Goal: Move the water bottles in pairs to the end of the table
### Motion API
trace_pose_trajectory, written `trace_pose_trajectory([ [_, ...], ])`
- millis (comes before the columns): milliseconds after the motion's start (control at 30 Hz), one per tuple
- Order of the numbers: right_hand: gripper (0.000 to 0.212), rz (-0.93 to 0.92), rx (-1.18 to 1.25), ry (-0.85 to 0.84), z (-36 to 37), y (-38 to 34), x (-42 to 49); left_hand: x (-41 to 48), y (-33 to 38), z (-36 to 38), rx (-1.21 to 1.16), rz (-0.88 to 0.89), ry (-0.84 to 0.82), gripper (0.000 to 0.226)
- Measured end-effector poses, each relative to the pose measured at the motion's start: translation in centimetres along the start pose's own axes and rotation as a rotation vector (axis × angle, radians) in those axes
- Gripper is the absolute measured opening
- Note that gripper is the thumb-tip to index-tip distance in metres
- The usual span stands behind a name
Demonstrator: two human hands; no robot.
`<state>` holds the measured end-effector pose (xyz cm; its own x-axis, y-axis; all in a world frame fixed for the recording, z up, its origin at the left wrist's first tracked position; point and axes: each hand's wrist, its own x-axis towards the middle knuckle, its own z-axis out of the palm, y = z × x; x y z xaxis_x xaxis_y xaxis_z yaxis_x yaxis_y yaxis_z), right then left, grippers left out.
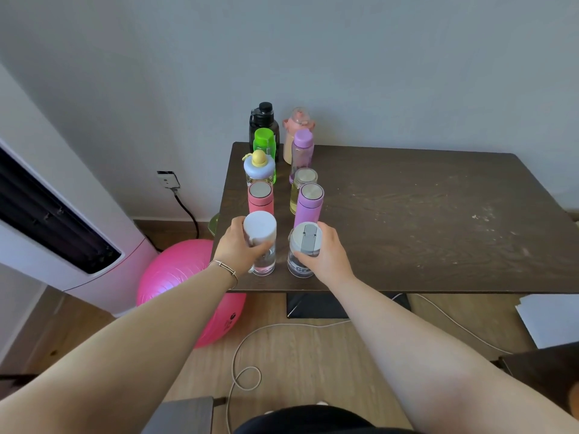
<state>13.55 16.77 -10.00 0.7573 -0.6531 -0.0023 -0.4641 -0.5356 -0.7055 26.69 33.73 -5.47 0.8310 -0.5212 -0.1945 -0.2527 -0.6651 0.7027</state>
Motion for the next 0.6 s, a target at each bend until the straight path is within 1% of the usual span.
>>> trace_pose_trajectory([
  [100, 0.082, -0.008, -0.083, -0.015, 0.0, 0.1, 0.1, -0.1, 0.0, -0.1, 0.016, 0.021, 0.005, 0.082],
  [200, 0.086, -0.061, -0.209, -0.023, -0.3, -0.2, -0.1, -0.1, 0.3, -0.2, 0.028, 0.054, 0.012, 0.079],
  [300, 0.087, -0.084, -0.285, -0.052, -1.1, -0.8, -0.4, -0.2, 0.7, -0.7, 0.080, 0.073, -0.006, 0.080],
  [433, 0.084, -0.130, -0.359, -0.075, -2.8, -1.8, -1.0, -0.4, 1.2, -1.5, 0.244, 0.102, -0.042, 0.086],
  [533, 0.078, -0.196, -0.430, -0.039, -5.2, -2.1, -1.2, -0.6, 2.3, -1.7, 0.394, 0.172, -0.010, 0.077],
  [600, 0.075, -0.220, -0.527, 0.003, -6.8, -2.6, -1.5, -1.0, 3.5, -1.7, 0.494, 0.221, 0.021, 0.072],
])
